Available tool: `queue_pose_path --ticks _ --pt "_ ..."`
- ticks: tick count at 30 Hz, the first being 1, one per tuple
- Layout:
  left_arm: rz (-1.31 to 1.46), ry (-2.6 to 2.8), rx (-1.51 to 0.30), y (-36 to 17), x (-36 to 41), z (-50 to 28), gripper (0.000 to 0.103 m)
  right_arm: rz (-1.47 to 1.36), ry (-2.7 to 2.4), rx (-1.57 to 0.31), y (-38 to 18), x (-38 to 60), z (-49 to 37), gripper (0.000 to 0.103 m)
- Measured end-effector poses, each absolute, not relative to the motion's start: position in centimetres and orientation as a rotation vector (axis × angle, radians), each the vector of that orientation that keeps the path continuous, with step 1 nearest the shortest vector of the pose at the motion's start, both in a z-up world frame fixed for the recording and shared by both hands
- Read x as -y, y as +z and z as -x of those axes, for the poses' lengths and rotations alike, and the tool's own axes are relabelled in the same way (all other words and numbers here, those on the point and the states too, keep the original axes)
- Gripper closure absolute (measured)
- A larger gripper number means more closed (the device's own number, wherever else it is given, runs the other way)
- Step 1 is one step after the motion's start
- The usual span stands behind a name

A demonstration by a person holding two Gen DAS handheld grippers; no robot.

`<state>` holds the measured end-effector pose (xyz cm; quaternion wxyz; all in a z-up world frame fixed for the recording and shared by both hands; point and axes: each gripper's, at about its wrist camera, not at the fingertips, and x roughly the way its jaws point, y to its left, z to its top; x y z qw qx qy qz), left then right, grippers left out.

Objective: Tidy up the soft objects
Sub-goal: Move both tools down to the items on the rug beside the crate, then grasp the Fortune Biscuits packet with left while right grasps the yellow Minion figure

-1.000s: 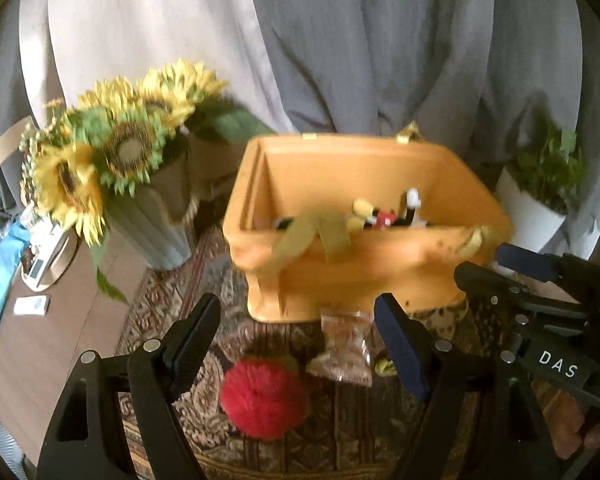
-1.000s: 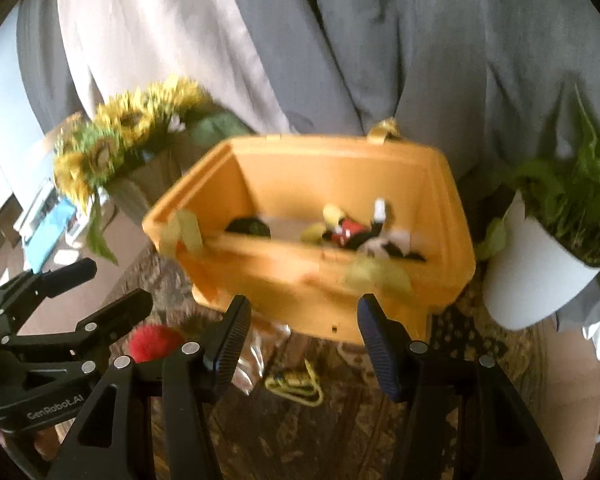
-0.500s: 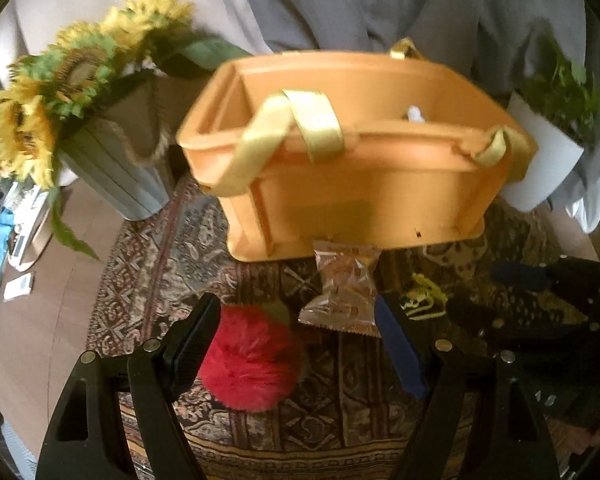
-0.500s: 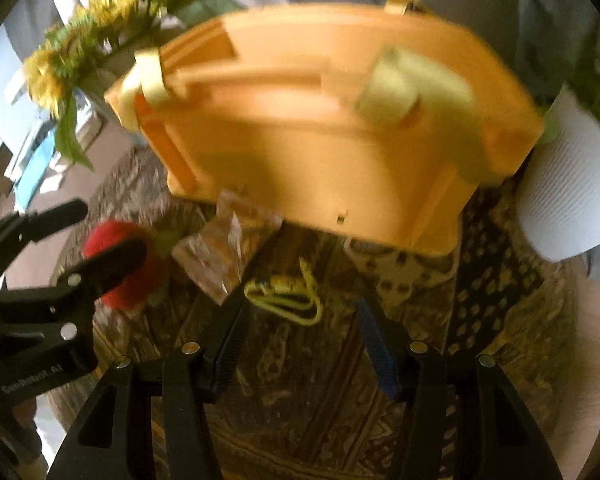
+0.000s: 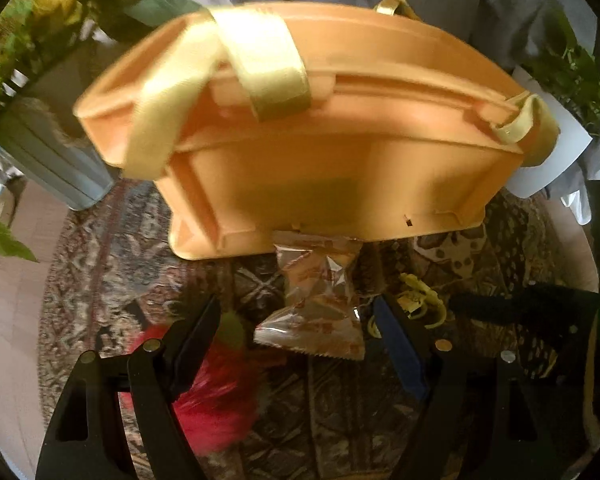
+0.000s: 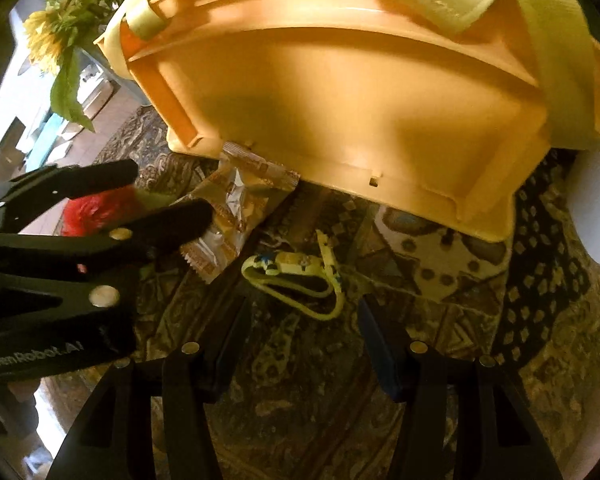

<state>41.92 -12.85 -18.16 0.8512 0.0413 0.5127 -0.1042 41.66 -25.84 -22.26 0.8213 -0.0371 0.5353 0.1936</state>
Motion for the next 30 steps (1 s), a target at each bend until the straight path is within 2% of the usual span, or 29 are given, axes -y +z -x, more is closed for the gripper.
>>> queue_pose_path --ticks 16,18,22,25,30 --pt "-0.060 -0.234 -1.159 -22.4 15.1 -45.1 0.025 0.125 0.458 -1.035 -23.4 24.8 -42.8 0.046" --pt "-0.048 -0.233 -1.160 -22.7 15.2 -45.3 0.029 0.120 0.454 -1.028 -23.4 24.9 -42.7 0.047" --pt "-0.028 -0.240 -1.151 -23.0 15.4 -45.5 0.053 0.099 0.449 -1.017 -23.3 25.0 -42.7 0.055" --pt "-0.033 -0.240 -1.137 -22.9 15.5 -45.2 0.057 0.099 0.439 -1.007 -23.1 25.2 -42.4 0.060" --pt "-0.035 -0.219 -1.116 -22.5 14.8 -44.0 0.058 0.076 0.430 -1.010 -23.0 25.9 -42.0 0.066"
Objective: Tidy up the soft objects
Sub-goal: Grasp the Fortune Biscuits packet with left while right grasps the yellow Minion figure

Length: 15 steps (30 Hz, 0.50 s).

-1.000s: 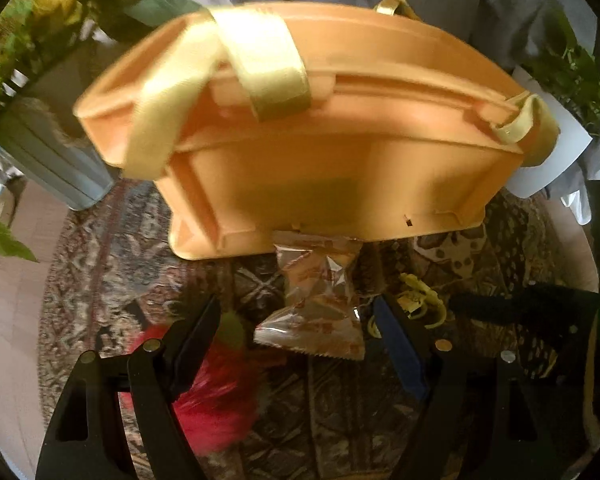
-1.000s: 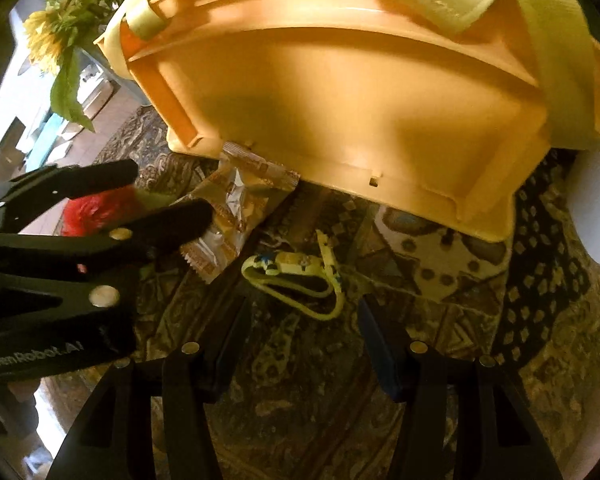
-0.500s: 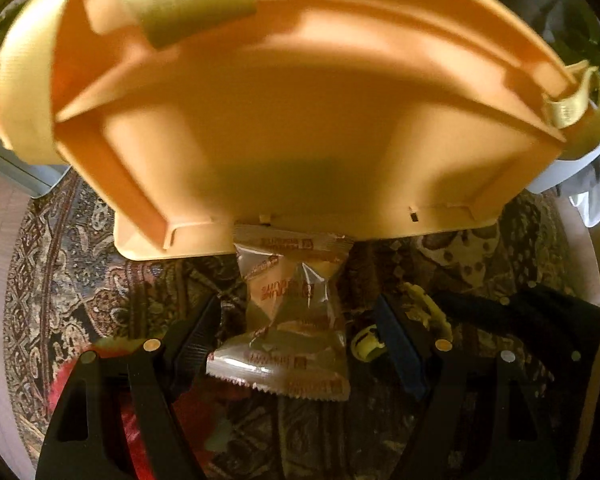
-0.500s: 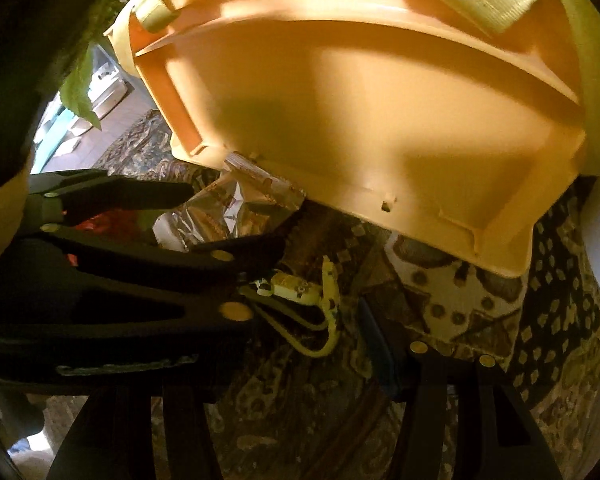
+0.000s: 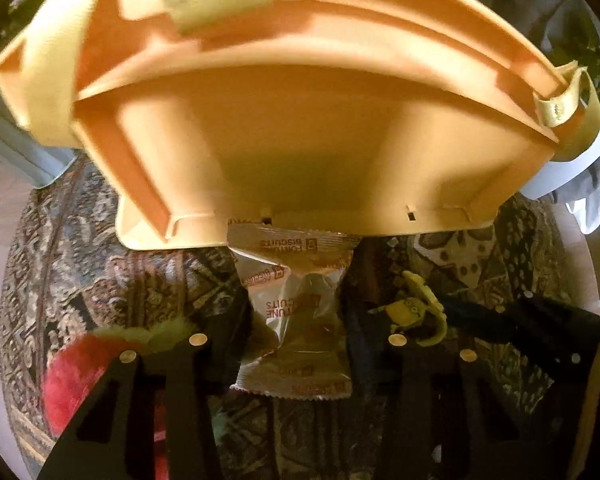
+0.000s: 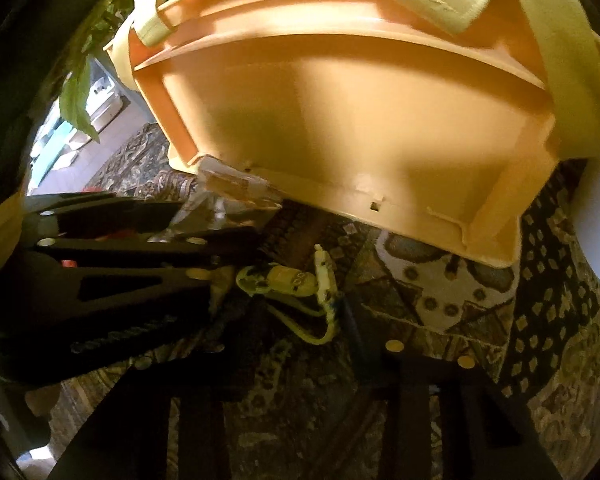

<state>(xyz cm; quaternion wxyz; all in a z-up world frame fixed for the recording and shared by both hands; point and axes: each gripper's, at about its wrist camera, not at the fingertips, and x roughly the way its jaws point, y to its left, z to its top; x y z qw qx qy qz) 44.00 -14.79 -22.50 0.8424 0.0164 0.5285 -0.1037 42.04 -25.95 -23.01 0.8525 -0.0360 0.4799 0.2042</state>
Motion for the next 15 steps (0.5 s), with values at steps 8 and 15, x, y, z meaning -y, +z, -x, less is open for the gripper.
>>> queue_pose_path --ticks 8,15 --pt "-0.068 -0.180 -1.045 -20.7 12.8 -41.2 0.058 0.062 0.410 -1.001 -22.8 26.7 -41.3 0.076" --pt "-0.057 -0.172 -1.039 -20.0 11.5 -39.1 0.058 0.028 0.385 -0.998 -22.7 27.0 -41.3 0.092"
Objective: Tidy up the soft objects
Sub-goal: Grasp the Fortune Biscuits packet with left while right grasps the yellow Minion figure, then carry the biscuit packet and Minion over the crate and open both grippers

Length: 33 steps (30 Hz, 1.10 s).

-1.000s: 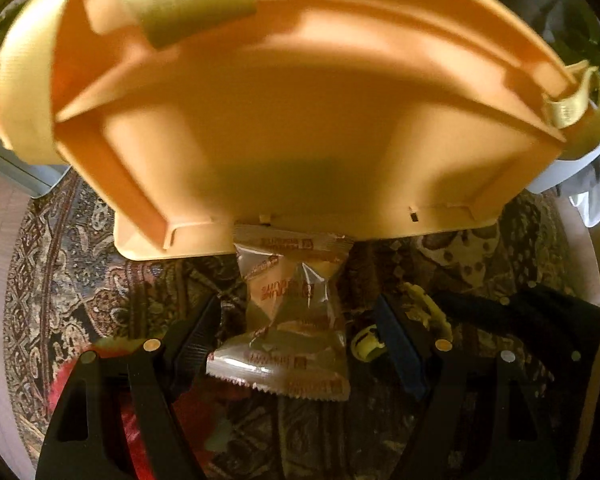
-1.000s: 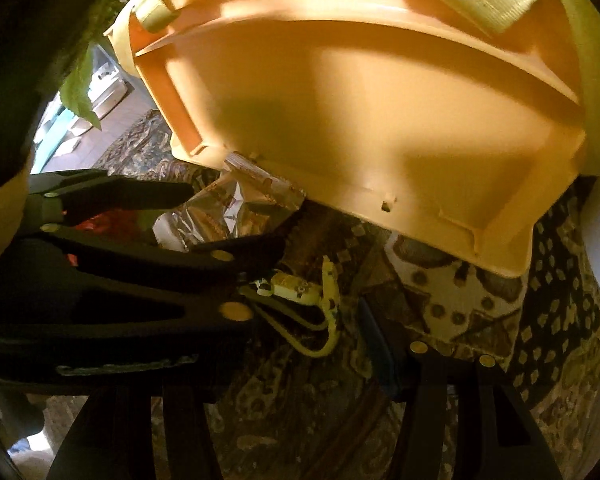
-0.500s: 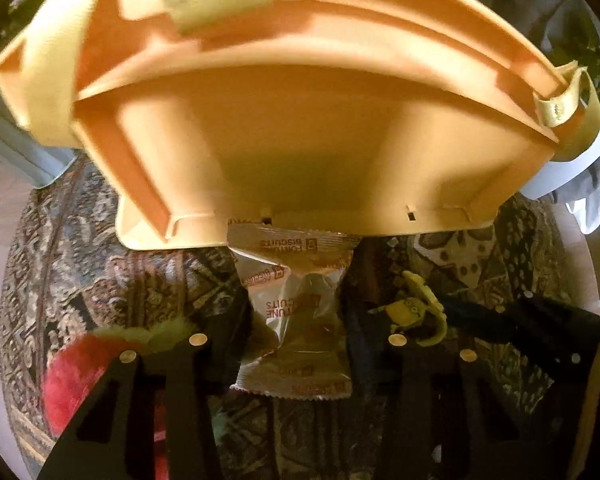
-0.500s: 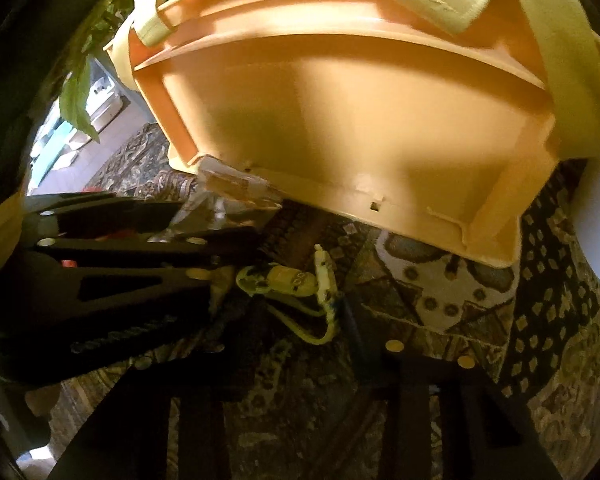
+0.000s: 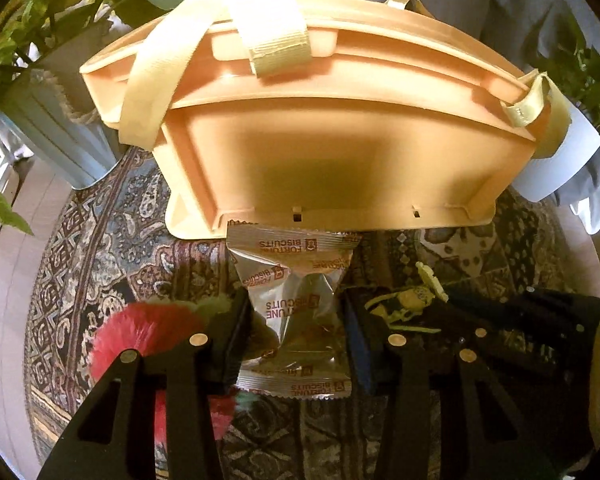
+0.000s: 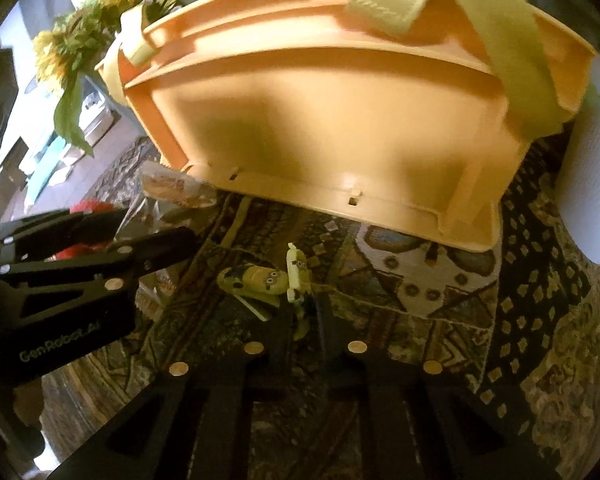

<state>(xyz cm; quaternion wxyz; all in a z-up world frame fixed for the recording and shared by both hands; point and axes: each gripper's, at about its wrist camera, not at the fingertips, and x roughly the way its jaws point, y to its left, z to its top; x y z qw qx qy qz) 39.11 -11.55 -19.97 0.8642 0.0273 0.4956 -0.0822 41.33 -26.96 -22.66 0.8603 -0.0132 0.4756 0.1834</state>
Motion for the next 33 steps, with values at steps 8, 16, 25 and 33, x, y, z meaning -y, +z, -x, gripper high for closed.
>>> queue_pose_path --ticks 8,16,25,33 --pt "-0.053 -0.176 -1.011 -19.0 12.6 -37.9 0.058 0.011 0.334 -0.964 -21.2 28.4 -40.6 0.092" --pt "-0.039 -0.196 -0.946 -15.2 11.5 -37.1 0.058 0.013 0.298 -0.889 -18.1 29.7 -39.0 0.092" --pt "-0.014 -0.207 -0.856 -11.3 10.4 -36.1 0.058 0.014 0.286 -0.801 -13.8 29.2 -37.2 0.092" --pt "-0.014 -0.185 -0.735 -8.0 11.6 -35.3 0.058 0.003 0.269 -0.687 -9.6 29.2 -36.2 0.092"
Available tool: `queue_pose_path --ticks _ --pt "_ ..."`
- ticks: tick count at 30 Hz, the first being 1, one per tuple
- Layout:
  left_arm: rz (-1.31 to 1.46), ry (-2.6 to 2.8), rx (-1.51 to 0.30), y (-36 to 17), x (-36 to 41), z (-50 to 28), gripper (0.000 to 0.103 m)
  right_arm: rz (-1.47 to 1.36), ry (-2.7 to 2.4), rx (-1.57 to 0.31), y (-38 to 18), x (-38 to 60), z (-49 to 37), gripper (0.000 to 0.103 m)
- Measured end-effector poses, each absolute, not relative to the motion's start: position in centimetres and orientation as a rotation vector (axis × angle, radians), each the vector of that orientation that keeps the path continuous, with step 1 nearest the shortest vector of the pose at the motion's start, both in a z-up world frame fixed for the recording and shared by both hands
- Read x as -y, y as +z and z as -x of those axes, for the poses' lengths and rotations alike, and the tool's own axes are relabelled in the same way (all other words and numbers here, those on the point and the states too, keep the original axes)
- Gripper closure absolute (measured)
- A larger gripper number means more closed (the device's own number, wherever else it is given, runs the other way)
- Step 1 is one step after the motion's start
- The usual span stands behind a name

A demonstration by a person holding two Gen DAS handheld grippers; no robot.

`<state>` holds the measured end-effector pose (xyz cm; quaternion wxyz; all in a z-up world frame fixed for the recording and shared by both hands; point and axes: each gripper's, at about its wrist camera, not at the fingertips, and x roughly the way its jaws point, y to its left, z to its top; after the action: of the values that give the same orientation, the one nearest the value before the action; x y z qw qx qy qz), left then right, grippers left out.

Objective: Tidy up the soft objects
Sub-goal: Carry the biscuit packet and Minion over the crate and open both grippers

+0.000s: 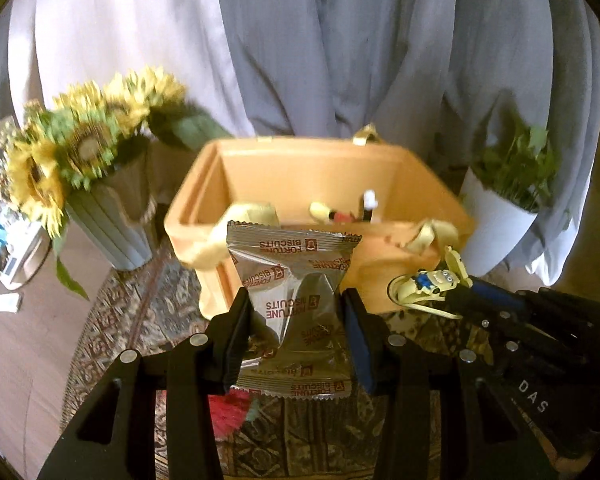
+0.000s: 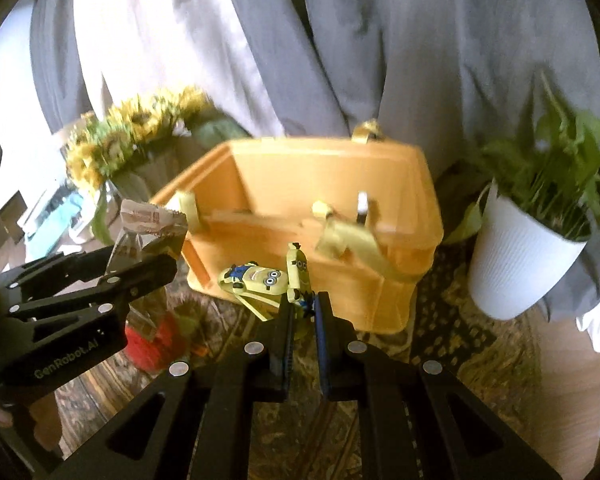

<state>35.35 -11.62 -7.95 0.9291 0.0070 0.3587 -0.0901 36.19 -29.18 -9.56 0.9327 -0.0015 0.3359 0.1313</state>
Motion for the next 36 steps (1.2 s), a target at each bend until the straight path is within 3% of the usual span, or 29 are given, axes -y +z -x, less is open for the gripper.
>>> queue_pose_path --ticks 21,36 --pt "-0.007 -0.204 -0.553 -1.8 11.6 -36.6 0.058 -0.014 0.250 -0.487 -3.0 29.1 -37.0 0.092" --pt "0.000 -0.237 -0.532 -0.2 11.7 -41.5 0.058 -0.013 0.227 -0.434 -0.9 29.0 -40.8 0.092"
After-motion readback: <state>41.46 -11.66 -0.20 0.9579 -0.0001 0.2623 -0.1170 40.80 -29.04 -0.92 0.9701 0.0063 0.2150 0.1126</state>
